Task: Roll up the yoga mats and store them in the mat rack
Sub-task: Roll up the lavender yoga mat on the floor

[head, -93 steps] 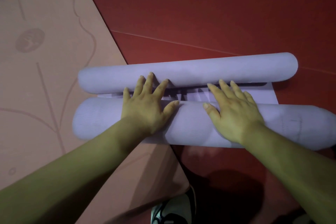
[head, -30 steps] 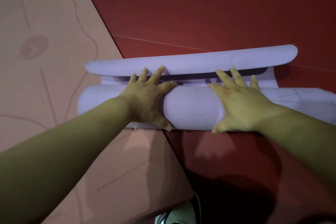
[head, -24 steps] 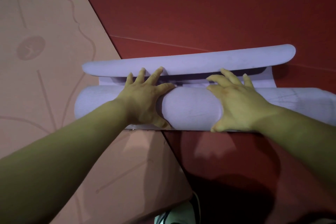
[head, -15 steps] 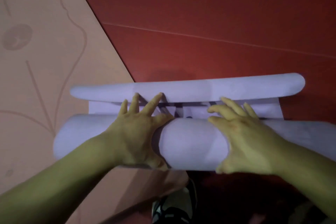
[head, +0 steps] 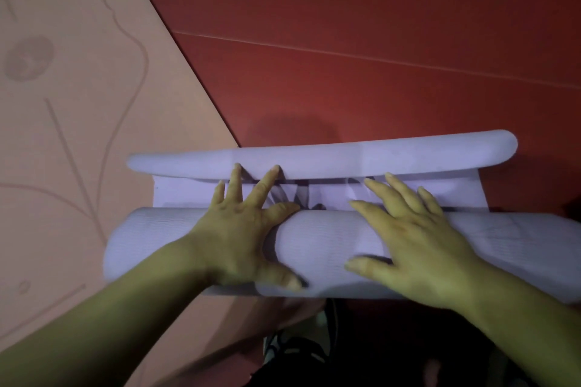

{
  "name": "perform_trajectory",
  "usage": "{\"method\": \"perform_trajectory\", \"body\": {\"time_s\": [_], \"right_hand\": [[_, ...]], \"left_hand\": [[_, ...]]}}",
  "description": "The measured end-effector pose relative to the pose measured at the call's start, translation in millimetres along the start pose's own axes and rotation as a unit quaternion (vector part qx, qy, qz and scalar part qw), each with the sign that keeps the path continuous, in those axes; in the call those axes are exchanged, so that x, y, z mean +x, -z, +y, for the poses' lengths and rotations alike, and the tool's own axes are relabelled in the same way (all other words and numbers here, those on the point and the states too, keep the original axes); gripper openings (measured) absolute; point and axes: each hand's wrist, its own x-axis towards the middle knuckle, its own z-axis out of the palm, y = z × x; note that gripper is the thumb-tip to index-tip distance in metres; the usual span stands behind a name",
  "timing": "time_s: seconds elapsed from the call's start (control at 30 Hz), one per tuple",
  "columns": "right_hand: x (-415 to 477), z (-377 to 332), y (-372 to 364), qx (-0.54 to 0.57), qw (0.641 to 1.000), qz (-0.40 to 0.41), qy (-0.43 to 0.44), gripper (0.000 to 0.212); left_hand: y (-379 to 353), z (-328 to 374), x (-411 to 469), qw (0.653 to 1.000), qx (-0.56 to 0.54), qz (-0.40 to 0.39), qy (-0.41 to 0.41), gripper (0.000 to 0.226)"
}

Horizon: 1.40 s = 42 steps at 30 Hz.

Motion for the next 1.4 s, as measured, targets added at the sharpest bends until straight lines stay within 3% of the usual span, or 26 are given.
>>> {"method": "perform_trajectory", "body": {"time_s": [0.07, 0.33, 0.6, 0.83, 1.0, 1.23, 1.4], "right_hand": [[4.5, 0.1, -5.0, 0.016, 0.998, 0.061, -0.009, 0.100], [29.2, 12.1, -0.3, 0.020, 0.994, 0.102, -0.012, 0.091], [48.9, 21.4, 0.5, 0.037, 0.972, 0.233, -0.009, 0.076], [82.1, 32.2, 24.0, 0.051, 0.980, 0.181, -0.061, 0.081], [86.4, 33.1, 26.7, 0.053, 0.981, 0.172, -0.075, 0.073], [79.3, 25.5, 26.8, 0.049, 0.964, 0.244, -0.092, 0.077], [78.8, 22.9, 34.9, 0.063, 0.968, 0.214, -0.118, 0.062]], "left_hand": [[0.5, 1.8, 4.7, 1.000, -0.003, 0.024, 0.016, 0.116], [6.5, -2.2, 25.6, 0.995, -0.012, 0.099, 0.029, 0.106], [17.4, -10.6, 43.4, 0.991, 0.000, 0.130, 0.039, 0.107], [19.3, 4.6, 30.6, 0.988, 0.050, 0.135, 0.052, 0.108], [9.6, 17.4, 23.9, 0.978, 0.028, 0.195, 0.062, 0.096], [12.8, 11.7, 32.8, 0.976, 0.018, 0.204, 0.073, 0.098], [24.5, 6.2, 44.9, 0.979, -0.002, 0.190, 0.080, 0.097]]}}
